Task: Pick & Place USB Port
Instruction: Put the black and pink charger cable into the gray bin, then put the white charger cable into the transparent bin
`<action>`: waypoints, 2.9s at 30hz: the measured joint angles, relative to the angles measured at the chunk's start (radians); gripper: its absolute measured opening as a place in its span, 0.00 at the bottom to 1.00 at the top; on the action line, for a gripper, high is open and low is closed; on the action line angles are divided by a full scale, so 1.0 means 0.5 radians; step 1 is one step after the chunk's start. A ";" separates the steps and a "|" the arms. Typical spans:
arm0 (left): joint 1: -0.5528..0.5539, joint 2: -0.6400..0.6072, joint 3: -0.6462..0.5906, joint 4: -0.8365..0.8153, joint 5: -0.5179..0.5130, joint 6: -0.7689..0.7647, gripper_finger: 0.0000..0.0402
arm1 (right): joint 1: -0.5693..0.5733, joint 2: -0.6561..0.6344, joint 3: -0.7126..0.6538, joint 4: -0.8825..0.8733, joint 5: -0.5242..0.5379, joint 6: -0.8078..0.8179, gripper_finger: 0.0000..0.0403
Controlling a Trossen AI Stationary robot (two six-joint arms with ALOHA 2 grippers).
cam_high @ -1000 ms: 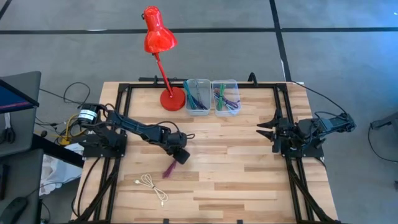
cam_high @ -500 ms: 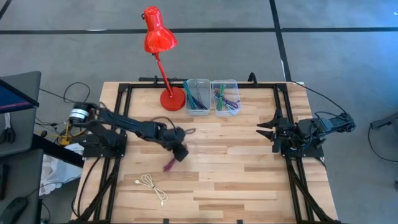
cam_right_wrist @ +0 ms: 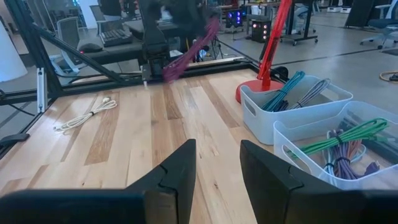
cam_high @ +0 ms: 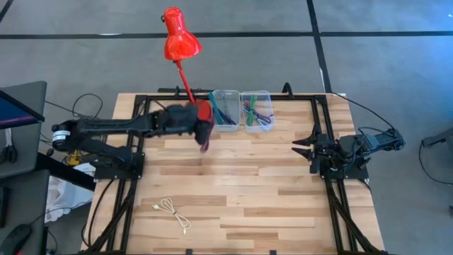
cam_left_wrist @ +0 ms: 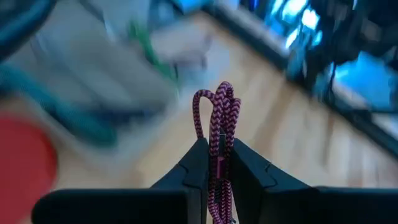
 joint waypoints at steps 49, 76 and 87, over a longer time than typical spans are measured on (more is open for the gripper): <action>0.837 1.240 0.336 1.341 0.412 0.108 0.18 | -0.003 0.000 0.000 -0.009 0.089 0.001 0.29; 0.753 0.622 0.333 0.970 0.560 0.529 0.39 | -0.003 0.001 0.000 -0.012 0.089 0.001 0.29; 0.188 -0.211 0.331 -0.516 0.572 0.815 0.34 | -0.003 0.000 0.000 -0.011 0.089 0.001 0.29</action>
